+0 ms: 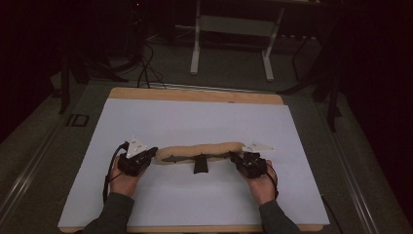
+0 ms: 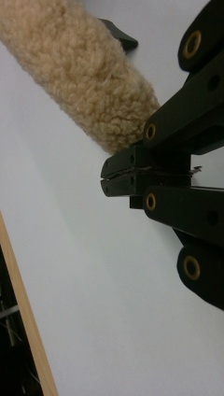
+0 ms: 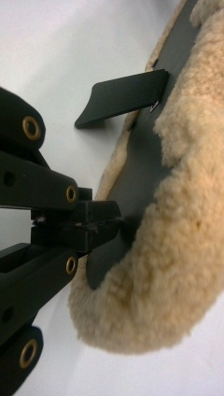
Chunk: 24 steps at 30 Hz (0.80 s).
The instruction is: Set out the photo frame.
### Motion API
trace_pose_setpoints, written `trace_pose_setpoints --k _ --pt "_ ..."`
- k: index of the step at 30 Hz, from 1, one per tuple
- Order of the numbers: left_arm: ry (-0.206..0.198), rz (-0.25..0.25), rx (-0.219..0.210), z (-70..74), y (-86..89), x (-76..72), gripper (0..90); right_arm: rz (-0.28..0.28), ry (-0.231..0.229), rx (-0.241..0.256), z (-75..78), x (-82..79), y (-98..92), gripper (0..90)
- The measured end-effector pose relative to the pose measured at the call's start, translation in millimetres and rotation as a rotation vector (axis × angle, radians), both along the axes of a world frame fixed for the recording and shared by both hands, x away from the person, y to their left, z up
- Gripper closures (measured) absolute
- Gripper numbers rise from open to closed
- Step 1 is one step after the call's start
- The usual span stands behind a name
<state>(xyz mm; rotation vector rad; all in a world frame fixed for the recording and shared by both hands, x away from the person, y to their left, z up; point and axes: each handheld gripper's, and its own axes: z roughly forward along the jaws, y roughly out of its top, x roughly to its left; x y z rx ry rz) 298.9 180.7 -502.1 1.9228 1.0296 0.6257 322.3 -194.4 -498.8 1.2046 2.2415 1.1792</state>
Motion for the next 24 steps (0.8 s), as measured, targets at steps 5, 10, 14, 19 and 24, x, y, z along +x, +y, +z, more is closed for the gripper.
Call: trace_pose_setpoints --k 5,10,14,19,24 --pt "-0.001 -0.006 0.002 0.0 -0.8 -2.0 90.0 0.01 0.0 -0.012 0.5 1.4 3.5 89.5" --pt "0.0 -0.021 0.009 0.3 -2.1 -5.6 90.0 0.024 0.008 -0.018 2.8 3.5 4.3 89.5" --pt "-0.002 -0.026 0.013 0.5 -3.1 -7.9 90.0 0.028 0.01 -0.032 5.2 4.9 4.8 89.5" --pt "-0.002 -0.033 0.017 0.5 -4.3 -10.6 90.0 0.026 0.012 -0.047 7.2 6.3 4.9 89.5" --pt "0.004 -0.041 -0.003 -0.2 -4.2 -13.1 90.0 0.024 0.016 -0.06 8.9 7.7 6.1 89.5"
